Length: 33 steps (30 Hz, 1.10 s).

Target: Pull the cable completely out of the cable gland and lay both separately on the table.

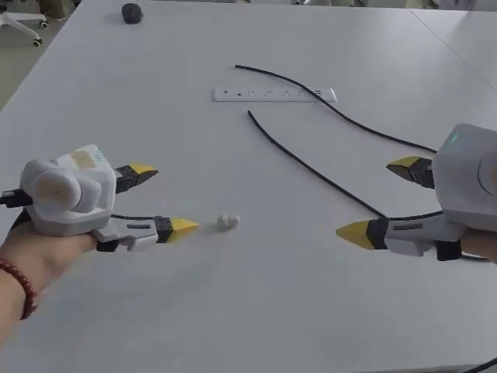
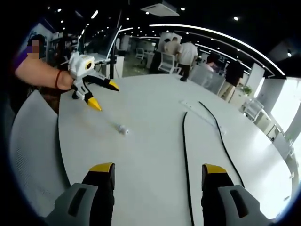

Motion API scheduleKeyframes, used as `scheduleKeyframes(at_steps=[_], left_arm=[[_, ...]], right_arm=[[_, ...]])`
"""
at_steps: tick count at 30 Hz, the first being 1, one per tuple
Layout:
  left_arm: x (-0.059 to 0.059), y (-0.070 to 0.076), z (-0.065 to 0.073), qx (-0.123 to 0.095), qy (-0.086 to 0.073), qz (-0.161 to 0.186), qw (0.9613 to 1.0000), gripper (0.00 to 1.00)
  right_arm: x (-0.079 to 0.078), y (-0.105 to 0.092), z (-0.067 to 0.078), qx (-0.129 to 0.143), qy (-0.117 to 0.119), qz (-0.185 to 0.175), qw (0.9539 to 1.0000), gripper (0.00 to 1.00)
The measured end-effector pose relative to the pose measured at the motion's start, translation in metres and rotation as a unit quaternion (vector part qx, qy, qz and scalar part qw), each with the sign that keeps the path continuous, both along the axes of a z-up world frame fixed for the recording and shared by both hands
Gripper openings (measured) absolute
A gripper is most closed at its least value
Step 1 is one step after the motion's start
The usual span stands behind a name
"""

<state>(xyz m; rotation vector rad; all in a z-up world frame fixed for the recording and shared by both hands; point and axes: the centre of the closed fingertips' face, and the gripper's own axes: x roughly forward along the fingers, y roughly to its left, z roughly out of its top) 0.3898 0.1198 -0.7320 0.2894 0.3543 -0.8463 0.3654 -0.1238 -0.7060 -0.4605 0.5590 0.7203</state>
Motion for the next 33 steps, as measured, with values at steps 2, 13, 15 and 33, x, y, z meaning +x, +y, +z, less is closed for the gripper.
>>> scheduleKeyframes(at_steps=[2, 13, 15, 33], left_arm=[[-0.008, 0.008, 0.012, -0.015, -0.007, 0.007, 0.9998, 0.69], [-0.07, 0.061, 0.043, -0.049, -0.022, 0.086, 0.9948, 0.68], [-0.079, 0.068, 0.045, -0.054, -0.022, 0.097, 0.9936, 0.69], [-0.114, 0.073, 0.054, -0.084, -0.017, 0.122, 0.9887, 0.66]], right_arm=[[-0.002, -0.003, 0.0, 0.004, 0.001, -0.003, 1.0, 0.76], [-0.028, -0.024, 0.0, 0.044, 0.013, -0.036, 0.9983, 0.76], [-0.033, -0.027, 0.001, 0.05, 0.012, -0.041, 0.9979, 0.77], [-0.068, -0.031, 0.011, 0.165, 0.003, -0.065, 0.9842, 0.82]])
